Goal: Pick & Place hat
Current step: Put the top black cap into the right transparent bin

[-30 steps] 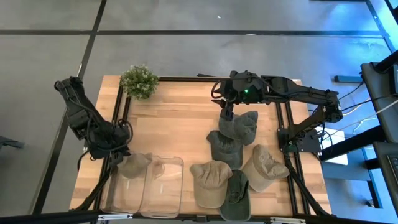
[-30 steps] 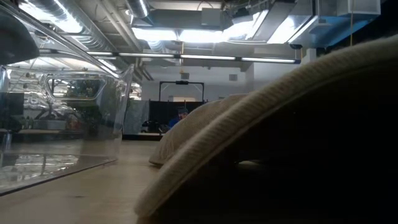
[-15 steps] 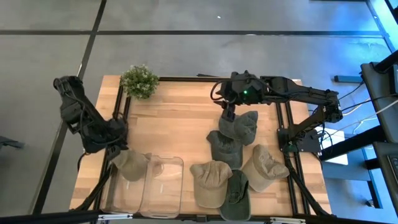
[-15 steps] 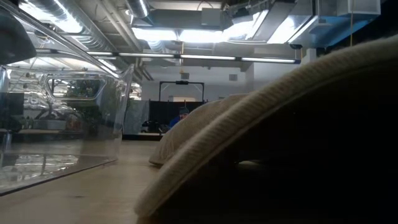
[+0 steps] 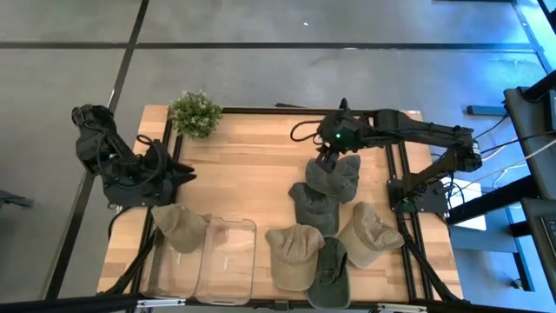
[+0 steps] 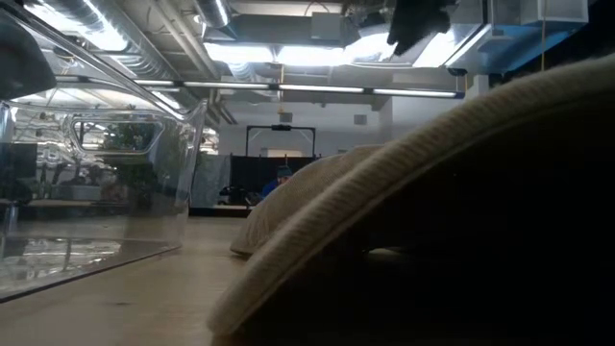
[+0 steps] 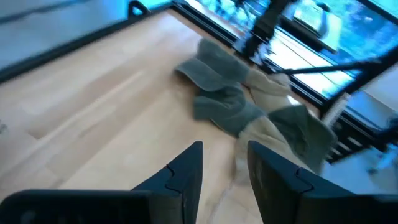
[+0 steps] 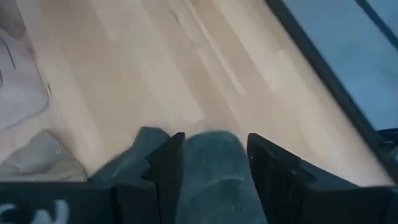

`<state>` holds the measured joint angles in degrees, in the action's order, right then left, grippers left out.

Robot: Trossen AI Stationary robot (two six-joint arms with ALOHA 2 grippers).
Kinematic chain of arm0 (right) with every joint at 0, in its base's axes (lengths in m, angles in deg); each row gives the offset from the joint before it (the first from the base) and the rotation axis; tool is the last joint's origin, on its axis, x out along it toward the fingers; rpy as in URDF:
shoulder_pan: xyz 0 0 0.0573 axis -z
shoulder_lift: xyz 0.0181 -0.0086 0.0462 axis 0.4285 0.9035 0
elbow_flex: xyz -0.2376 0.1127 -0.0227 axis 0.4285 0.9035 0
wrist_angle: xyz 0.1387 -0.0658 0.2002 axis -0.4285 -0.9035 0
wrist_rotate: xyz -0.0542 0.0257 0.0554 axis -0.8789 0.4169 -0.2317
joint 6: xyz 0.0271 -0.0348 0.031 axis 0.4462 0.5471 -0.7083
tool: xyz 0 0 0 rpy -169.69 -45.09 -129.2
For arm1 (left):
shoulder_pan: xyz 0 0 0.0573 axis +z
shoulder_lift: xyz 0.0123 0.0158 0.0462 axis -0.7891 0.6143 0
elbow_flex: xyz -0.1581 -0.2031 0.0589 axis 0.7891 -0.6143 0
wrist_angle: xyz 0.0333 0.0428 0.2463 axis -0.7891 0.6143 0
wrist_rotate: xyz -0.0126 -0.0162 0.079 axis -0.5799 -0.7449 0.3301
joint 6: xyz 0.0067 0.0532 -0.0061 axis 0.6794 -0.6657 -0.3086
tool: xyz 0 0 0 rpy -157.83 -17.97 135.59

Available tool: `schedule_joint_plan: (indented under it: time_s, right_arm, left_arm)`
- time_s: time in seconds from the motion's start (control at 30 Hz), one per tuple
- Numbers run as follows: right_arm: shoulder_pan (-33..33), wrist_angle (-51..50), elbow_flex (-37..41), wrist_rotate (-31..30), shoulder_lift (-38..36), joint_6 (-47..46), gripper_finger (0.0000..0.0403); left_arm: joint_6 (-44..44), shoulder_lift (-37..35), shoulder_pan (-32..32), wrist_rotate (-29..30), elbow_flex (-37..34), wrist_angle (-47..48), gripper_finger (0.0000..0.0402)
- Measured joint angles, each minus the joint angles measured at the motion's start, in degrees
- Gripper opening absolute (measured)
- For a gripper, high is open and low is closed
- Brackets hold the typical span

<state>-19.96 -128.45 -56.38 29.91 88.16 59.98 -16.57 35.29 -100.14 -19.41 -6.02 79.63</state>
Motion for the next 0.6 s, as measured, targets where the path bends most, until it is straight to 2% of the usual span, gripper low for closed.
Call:
schedule_joint_plan:
  time_s: [0.1, 0.23, 0.43, 0.6]
  right_arm:
    - [0.07, 5.62, 8.26, 3.35, -3.33, -4.27, 0.0175]
    - [-0.06, 10.37, 18.39, 5.86, -9.8, -16.96, 0.0175]
    - [-2.55, 6.6, 28.12, 7.24, -20.1, -33.53, 0.0175]
    - [-8.91, 6.79, 33.81, 8.24, -25.62, -47.78, 0.0175]
  left_arm:
    - [-2.82, 0.67, 3.0, 0.24, -0.01, -1.4, 0.012]
    - [-6.85, 1.46, 8.09, -0.42, 0.0, -1.91, 0.0119]
    - [-11.2, 1.99, 18.06, -1.09, -0.02, -1.88, 0.0119]
    - [-15.83, 2.74, 26.31, -4.07, -0.02, -2.35, 0.0116]
